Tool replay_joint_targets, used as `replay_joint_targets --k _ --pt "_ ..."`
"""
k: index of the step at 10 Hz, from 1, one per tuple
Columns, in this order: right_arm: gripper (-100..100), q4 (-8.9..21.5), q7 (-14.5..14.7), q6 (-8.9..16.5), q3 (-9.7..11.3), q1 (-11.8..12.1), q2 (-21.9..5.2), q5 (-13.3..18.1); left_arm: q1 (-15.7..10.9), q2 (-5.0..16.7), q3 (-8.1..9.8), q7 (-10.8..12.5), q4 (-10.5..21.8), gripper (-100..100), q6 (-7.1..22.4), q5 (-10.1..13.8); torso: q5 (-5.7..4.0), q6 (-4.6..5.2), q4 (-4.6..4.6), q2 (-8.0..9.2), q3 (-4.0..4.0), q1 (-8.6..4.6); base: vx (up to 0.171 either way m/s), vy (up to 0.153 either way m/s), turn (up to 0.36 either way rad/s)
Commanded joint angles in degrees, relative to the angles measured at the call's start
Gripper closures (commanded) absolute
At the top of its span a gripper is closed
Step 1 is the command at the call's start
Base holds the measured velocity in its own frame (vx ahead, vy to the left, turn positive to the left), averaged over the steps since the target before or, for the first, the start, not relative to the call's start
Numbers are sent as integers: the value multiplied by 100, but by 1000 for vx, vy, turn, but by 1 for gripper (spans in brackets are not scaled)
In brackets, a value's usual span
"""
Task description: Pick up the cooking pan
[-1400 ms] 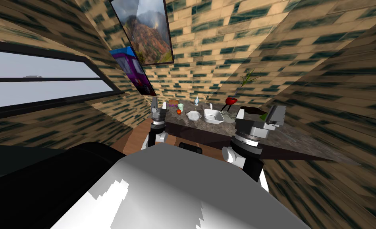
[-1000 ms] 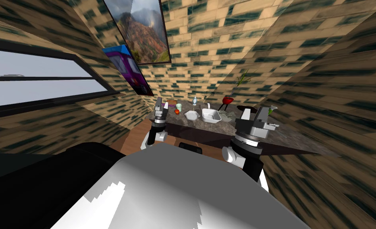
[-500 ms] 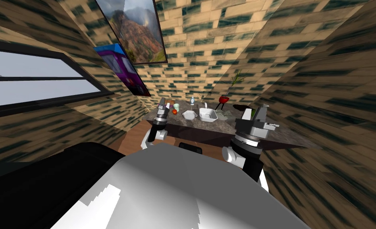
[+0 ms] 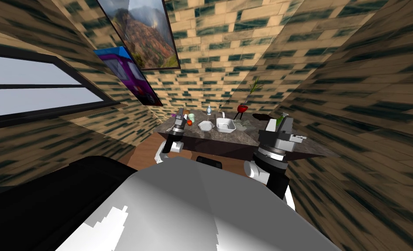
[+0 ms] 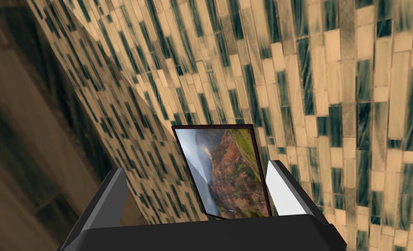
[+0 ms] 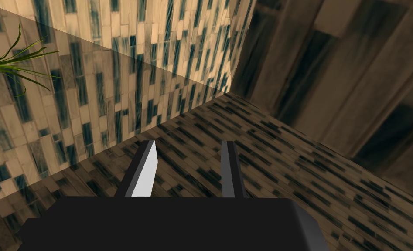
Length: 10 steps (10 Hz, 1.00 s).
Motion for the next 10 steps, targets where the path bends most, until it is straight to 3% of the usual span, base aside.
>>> replay_joint_targets --k 1,10 --pt "0 0 0 0 0 0 0 0 -136 39 45 26 38 -100 286 -27 0 0 0 0 0 0 4 -50 -88" --pt "0 0 0 0 0 0 0 0 -429 111 165 96 151 -100 1526 -106 -1 -1 -1 -2 -1 -2 2 -40 -52"
